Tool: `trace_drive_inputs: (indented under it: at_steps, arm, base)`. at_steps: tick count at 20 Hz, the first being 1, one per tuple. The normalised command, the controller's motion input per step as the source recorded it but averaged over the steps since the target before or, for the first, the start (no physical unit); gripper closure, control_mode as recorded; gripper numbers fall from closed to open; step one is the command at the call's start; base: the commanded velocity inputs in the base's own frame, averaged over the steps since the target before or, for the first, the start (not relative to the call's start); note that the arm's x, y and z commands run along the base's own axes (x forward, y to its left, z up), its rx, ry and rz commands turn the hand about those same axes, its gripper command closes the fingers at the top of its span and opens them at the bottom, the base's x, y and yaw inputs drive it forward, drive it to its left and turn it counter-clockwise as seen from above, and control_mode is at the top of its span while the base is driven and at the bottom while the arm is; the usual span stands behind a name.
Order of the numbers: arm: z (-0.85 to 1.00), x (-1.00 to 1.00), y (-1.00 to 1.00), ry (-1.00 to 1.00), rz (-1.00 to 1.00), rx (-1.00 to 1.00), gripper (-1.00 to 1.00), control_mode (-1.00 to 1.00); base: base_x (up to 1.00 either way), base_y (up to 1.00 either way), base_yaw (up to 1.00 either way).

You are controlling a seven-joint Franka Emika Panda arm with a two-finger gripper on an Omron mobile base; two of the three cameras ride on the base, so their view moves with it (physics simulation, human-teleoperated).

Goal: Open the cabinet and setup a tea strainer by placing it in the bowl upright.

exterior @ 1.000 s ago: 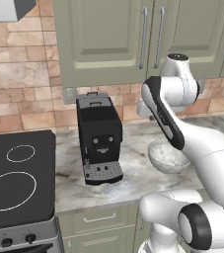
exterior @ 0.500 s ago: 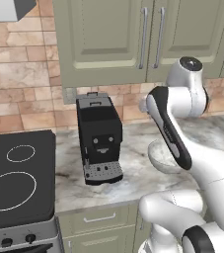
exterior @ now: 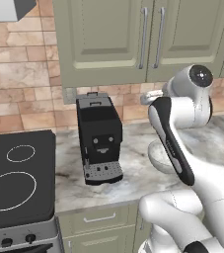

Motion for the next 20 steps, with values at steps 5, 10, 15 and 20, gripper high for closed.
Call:
trace_drive_inputs:
  at_steps: [5, 10, 15, 20]
  arm:
    - [0.83, 0.0, 0.0, -0.06, -0.04, 0.0, -1.0, -1.0]
    - [0.69, 0.0, 0.0, -0.12, -0.01, 0.0, -1.0, -1.0]
    - [0.57, 0.0, -0.02, -0.06, 0.0, 0.05, -1.0, -1.0]
    - [0.37, 0.0, -0.01, -0.08, 0.0, 0.03, -1.0, -1.0]
  base:
    - [0.0, 0.0, 0.0]
    - [0.0, 0.0, 0.0]
    - [0.0, 0.0, 0.0]
    - [0.0, 0.0, 0.0]
